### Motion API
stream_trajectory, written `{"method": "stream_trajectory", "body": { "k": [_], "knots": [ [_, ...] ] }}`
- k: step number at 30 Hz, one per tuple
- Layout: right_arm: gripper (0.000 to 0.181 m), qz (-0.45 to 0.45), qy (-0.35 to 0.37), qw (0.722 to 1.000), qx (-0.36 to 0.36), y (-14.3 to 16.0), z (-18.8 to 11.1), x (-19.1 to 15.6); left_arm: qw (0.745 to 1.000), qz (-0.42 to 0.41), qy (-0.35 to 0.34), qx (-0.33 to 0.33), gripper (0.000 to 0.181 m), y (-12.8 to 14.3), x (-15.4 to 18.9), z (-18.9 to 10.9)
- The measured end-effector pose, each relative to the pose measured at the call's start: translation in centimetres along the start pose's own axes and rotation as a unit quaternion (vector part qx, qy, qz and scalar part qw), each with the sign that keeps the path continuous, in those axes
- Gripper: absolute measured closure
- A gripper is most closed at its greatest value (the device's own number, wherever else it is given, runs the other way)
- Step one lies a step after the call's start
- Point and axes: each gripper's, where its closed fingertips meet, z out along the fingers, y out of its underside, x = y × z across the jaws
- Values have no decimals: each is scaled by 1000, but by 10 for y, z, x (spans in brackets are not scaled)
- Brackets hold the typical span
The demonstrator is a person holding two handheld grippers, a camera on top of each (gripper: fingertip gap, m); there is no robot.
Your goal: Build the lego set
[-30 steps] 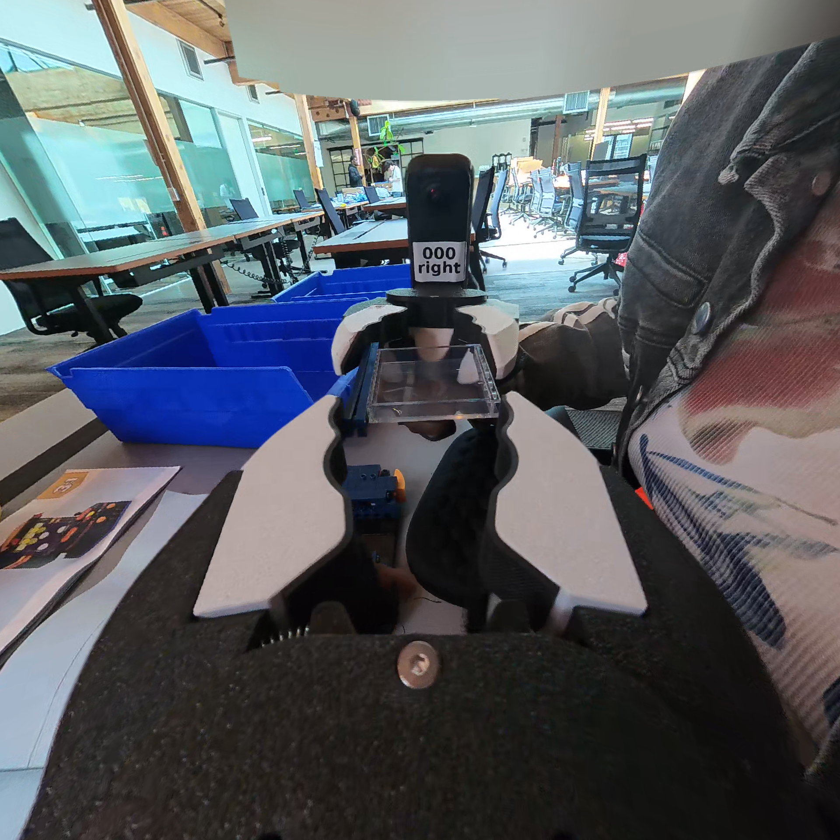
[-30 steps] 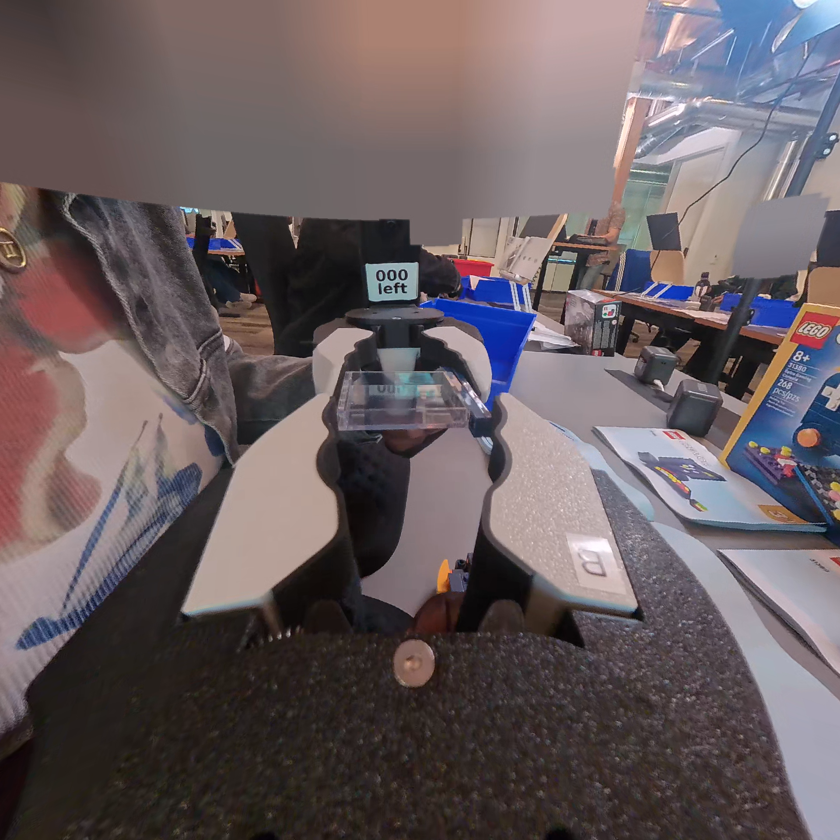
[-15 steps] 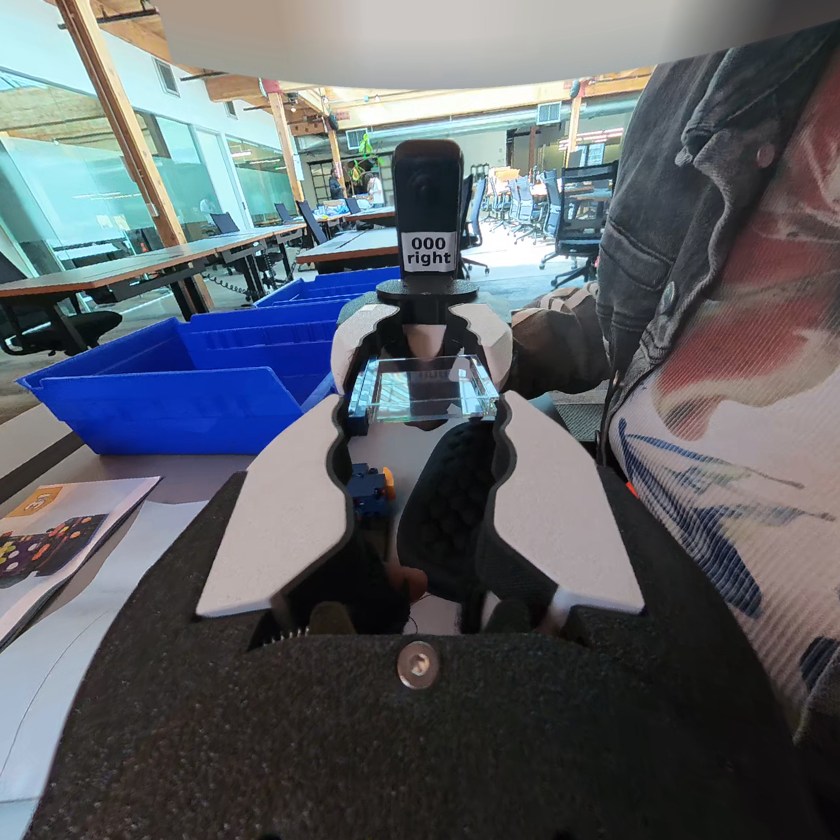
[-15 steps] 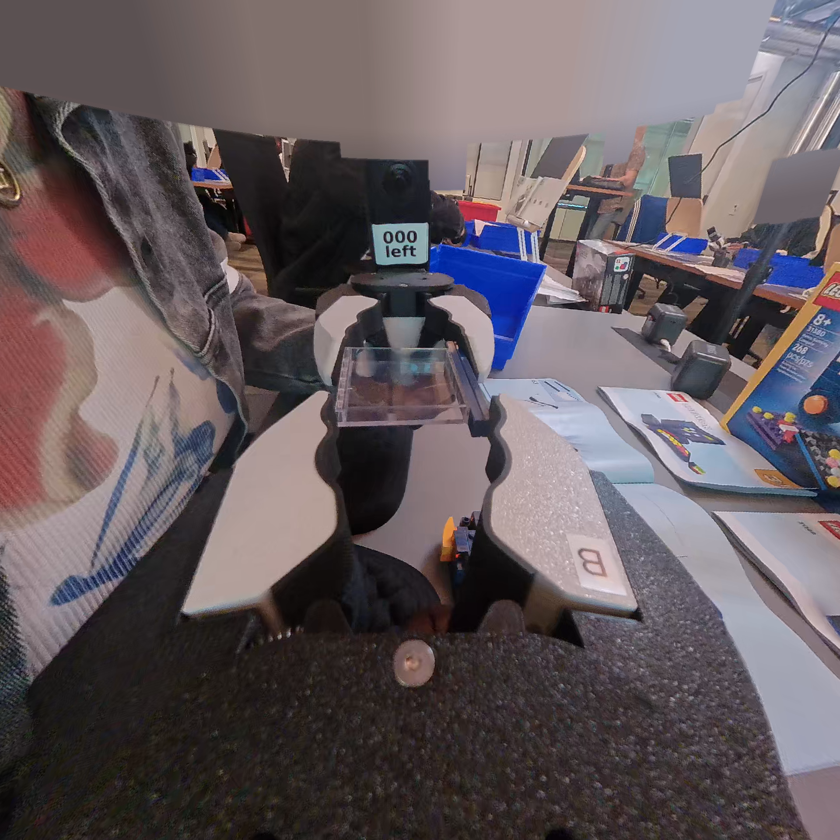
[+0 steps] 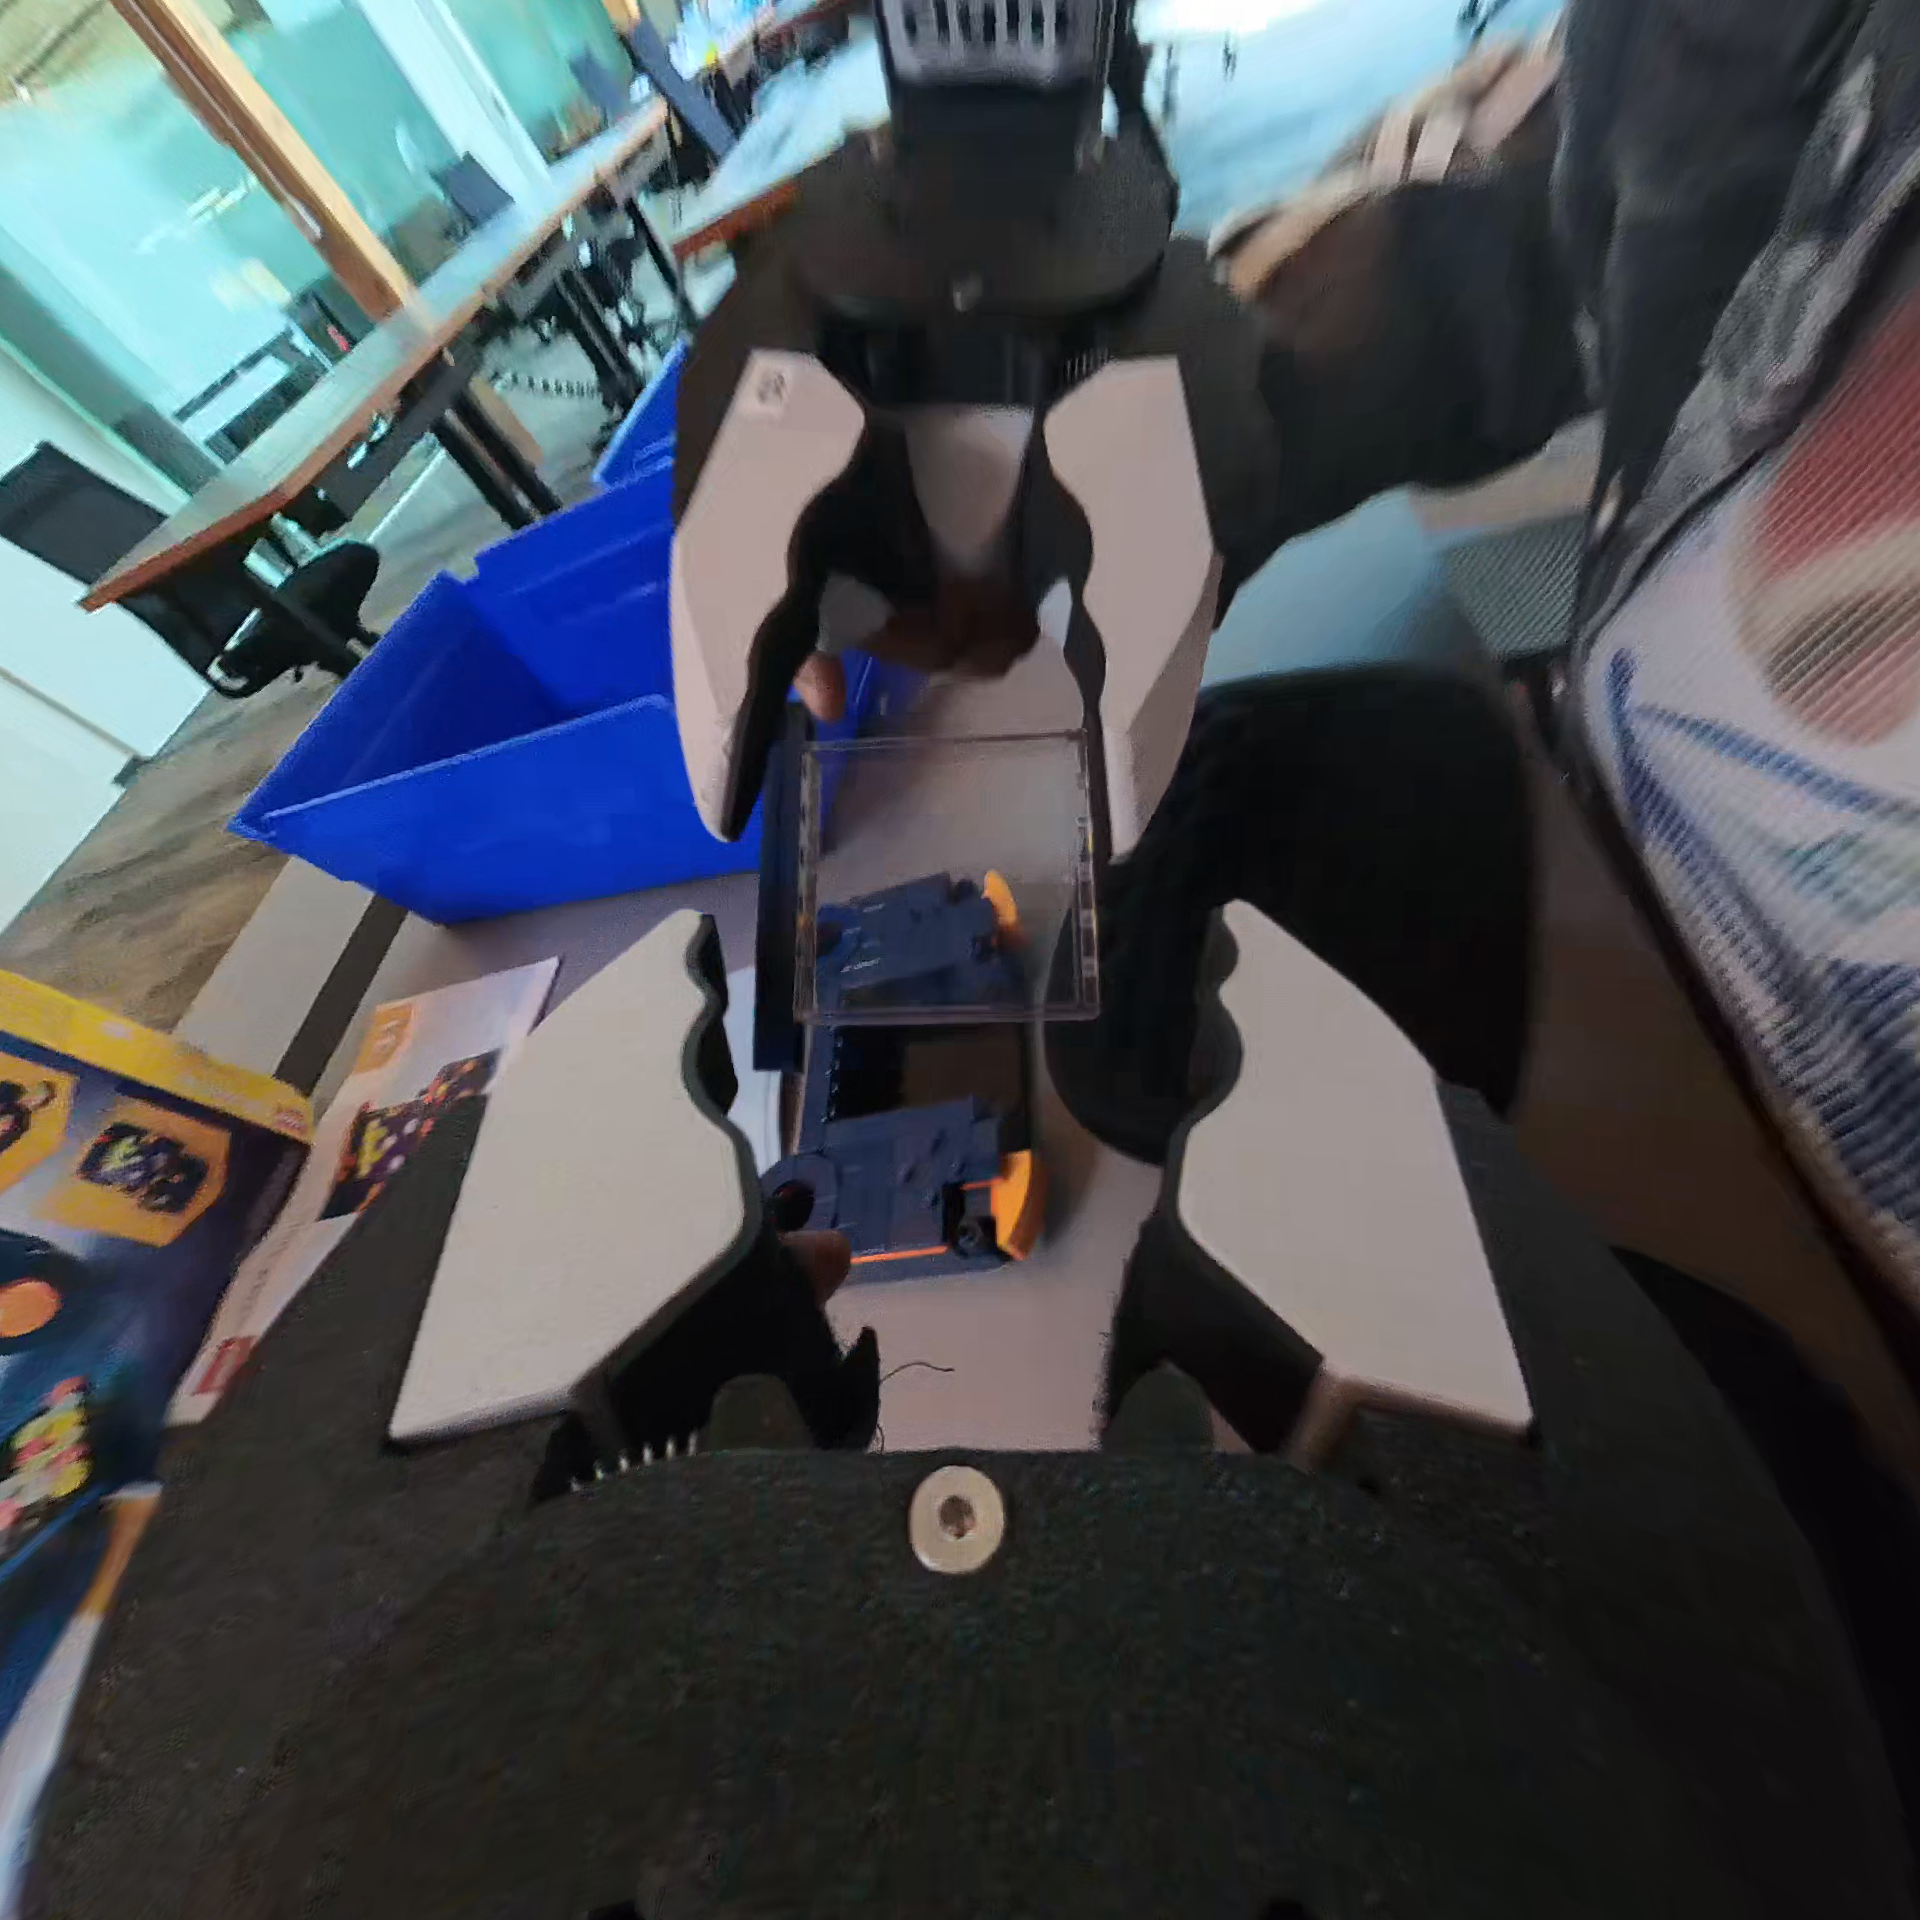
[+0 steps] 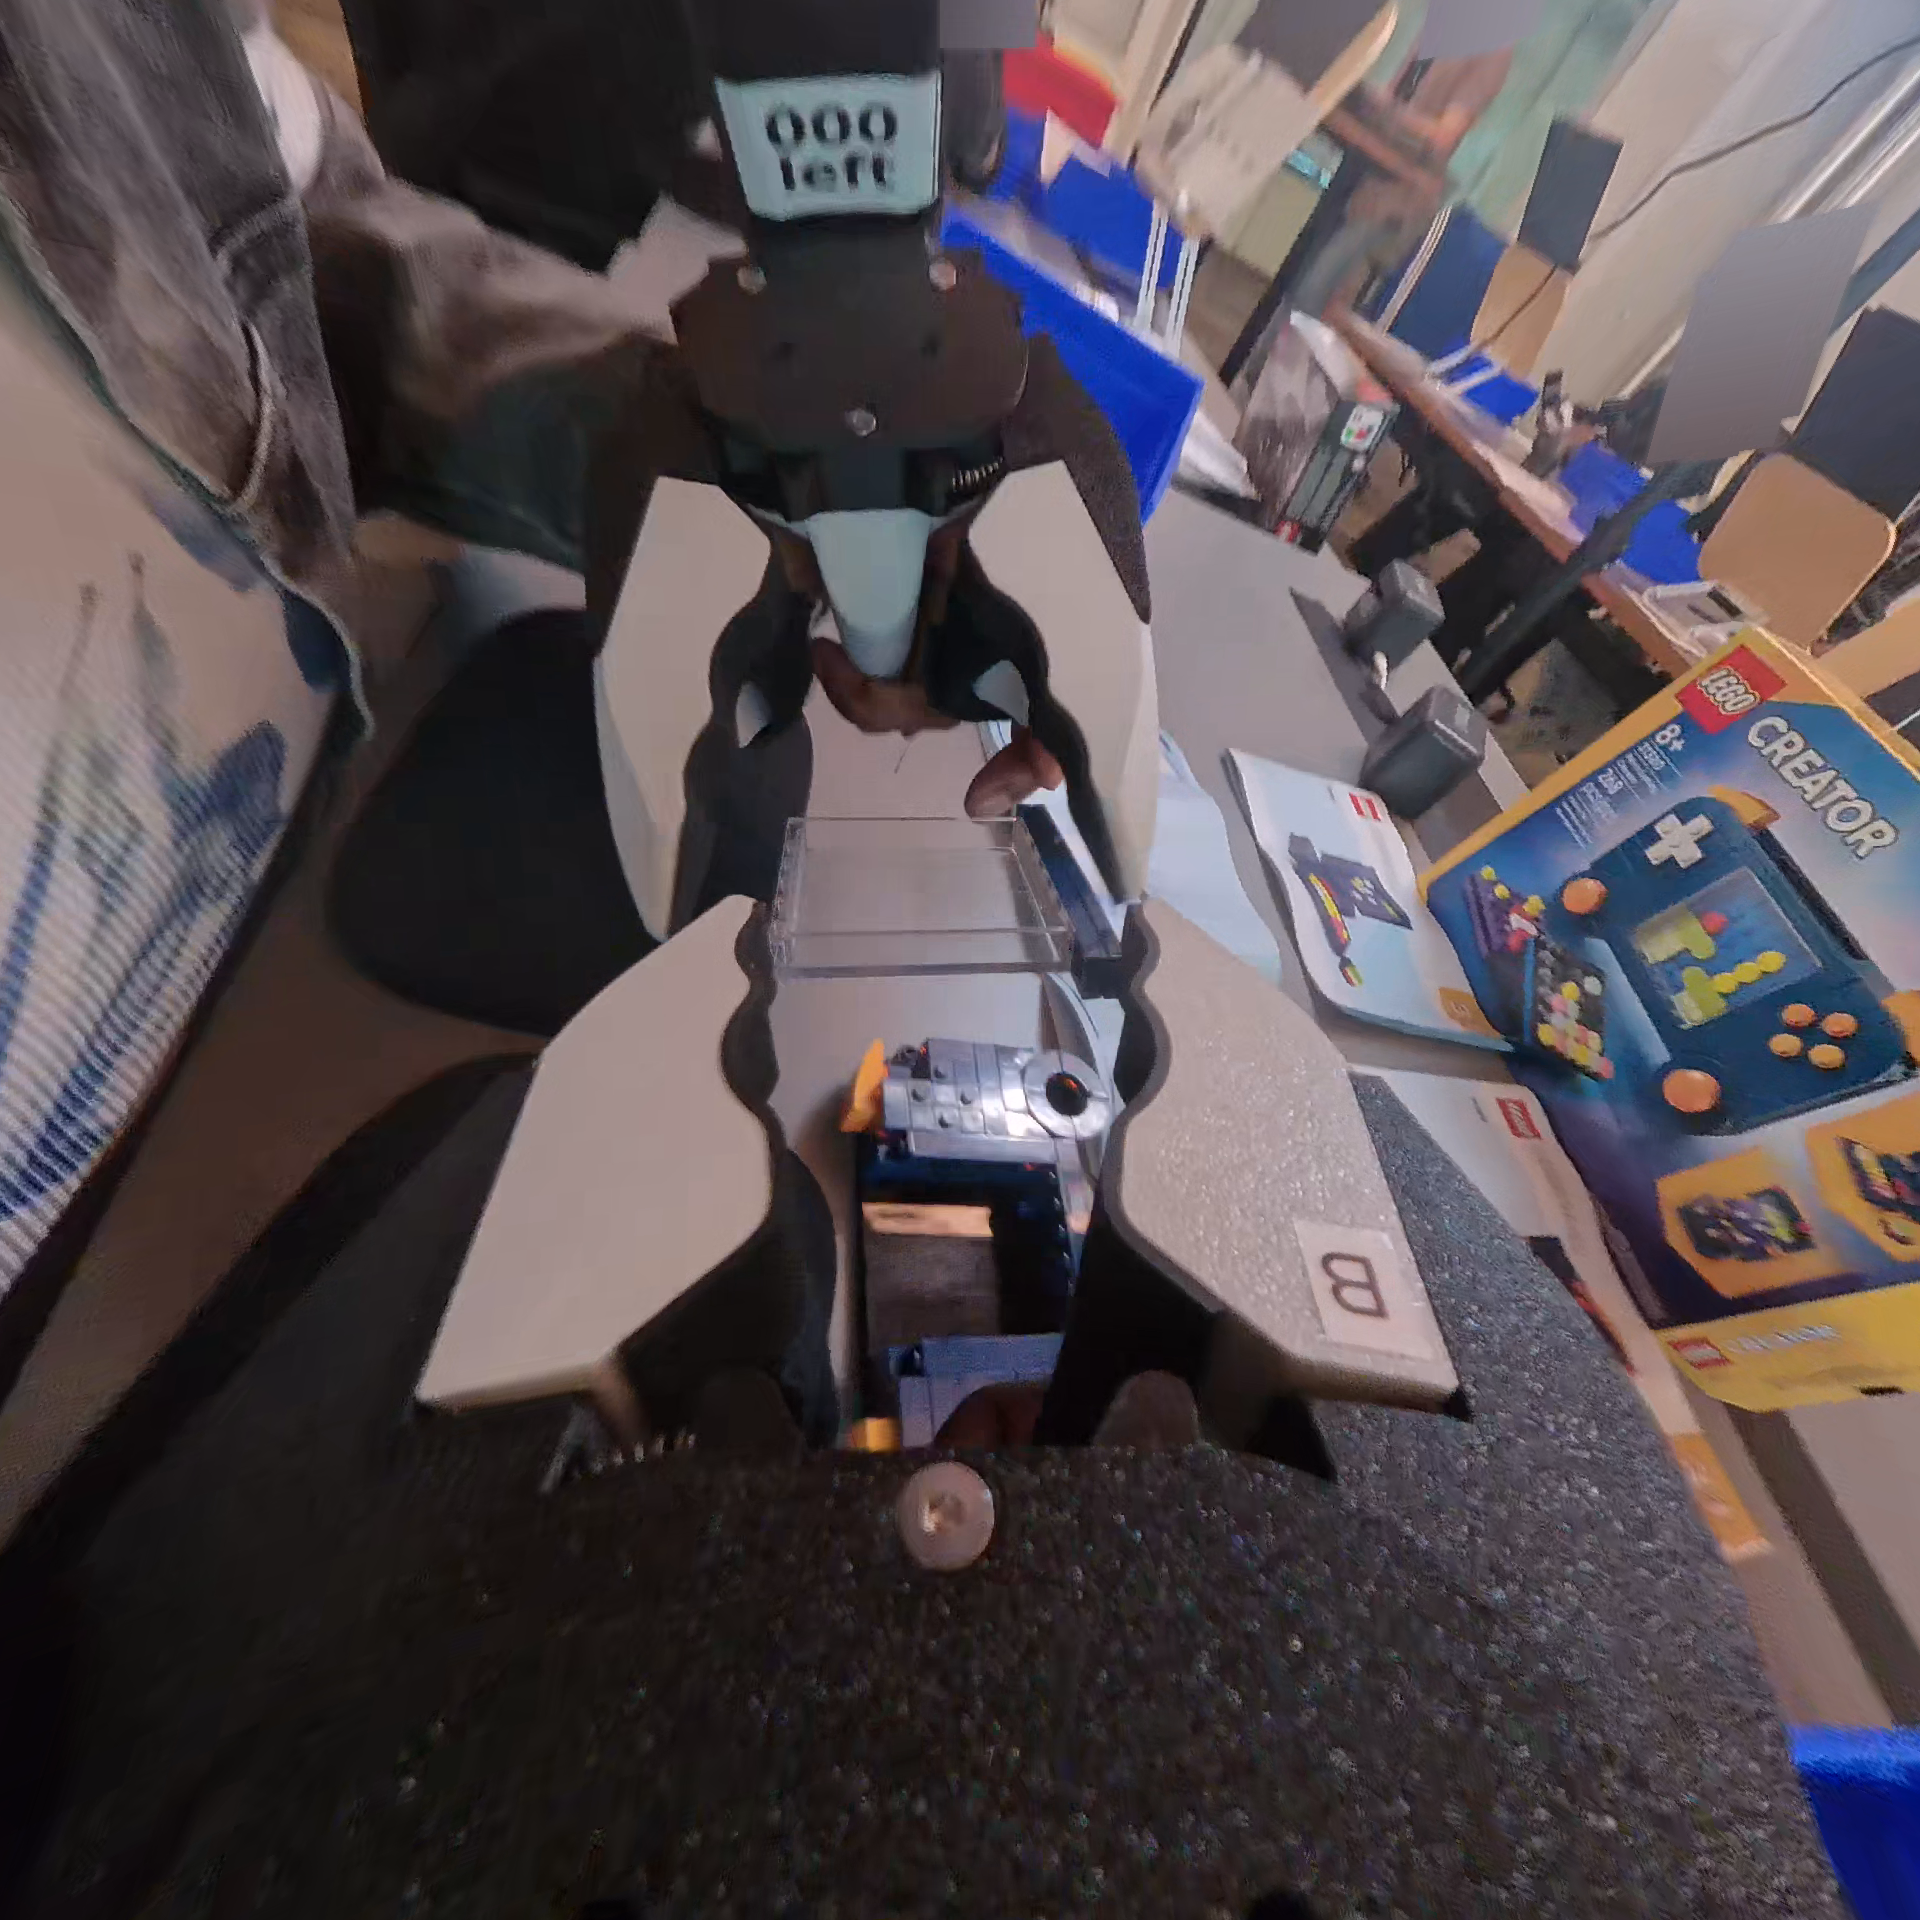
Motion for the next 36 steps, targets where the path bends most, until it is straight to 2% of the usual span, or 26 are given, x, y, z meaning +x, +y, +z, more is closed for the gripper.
{"method": "stream_trajectory", "body": {
  "k": [3, 8, 10, 12, 15, 17, 21, 24, 27, 32, 36],
  "knots": [
    [117, -44, -1, 998, -55, 3, 3, -2, 997, 55, -28, -51, 115, 11, -6, 6],
    [117, -56, -10, 996, -67, 4, 5, -7, 996, 71, -23, -51, 117, 14, -1, 8],
    [117, -47, -22, 998, -31, -5, 4, -11, 998, 54, -12, -21, 118, 10, 3, 9],
    [117, -11, -32, 997, 73, -29, -1, -12, 999, 16, 5, 50, 118, -7, 6, 6],
    [111, 94, -33, 966, 240, -51, -15, 0, 989, -52, 16, 134, 118, -31, 1, -1],
    [114, 125, -40, 948, 289, -52, -17, 1, 981, -79, 11, 177, 117, -39, -4, -3],
    [119, 121, -44, 940, 315, -54, -10, -8, 979, -82, 20, 187, 117, -45, 4, 5],
    [119, 154, -64, 926, 339, -57, -12, -9, 976, -92, 22, 197, 118, -50, 6, 6],
    [119, 163, -69, 932, 316, -51, -10, -10, 976, -101, 23, 191, 118, -46, 8, 9],
    [119, 156, -77, 933, 316, -50, -12, -12, 977, -104, 28, 186, 118, -46, 9, 10],
    [120, 164, -110, 919, 341, -56, -14, -23, 974, -122, 78, 174, 118, -49, 22, 14]
  ]
}}
